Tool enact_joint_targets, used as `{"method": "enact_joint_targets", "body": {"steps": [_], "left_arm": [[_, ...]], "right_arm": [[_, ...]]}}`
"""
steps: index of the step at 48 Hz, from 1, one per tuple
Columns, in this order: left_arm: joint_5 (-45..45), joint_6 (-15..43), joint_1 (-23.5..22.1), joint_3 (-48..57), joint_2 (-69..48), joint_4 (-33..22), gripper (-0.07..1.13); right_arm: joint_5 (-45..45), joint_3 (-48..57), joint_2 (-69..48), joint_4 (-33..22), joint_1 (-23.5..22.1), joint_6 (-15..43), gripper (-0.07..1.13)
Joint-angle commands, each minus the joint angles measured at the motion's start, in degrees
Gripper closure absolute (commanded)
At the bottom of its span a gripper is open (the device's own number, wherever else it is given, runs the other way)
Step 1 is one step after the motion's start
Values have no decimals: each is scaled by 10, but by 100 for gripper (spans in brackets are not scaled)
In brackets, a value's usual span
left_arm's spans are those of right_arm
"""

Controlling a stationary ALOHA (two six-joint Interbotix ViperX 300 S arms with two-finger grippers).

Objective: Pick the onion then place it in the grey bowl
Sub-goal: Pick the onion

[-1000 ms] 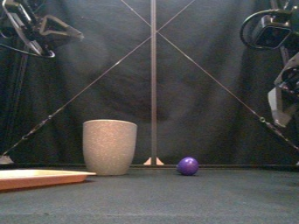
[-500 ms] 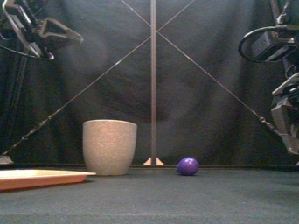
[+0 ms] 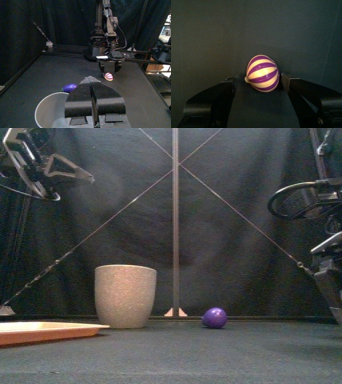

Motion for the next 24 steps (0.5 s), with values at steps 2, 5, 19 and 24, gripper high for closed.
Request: {"method": "enact_joint_targets", "body": {"steps": [2, 5, 19, 24], "left_arm": [[-6, 0, 2, -4, 2, -4, 101], [-6, 0, 2, -3, 2, -4, 101], [-6, 0, 1, 1, 2, -4, 101], [-6, 0, 2, 2, 2, -4, 101]], "right_arm": [[-3, -13, 1, 2, 1, 1, 5], [-3, -13, 4, 4, 1, 2, 5], [-3, -14, 14, 19, 1, 1, 18], [-3, -15, 15, 20, 1, 2, 26]]}}
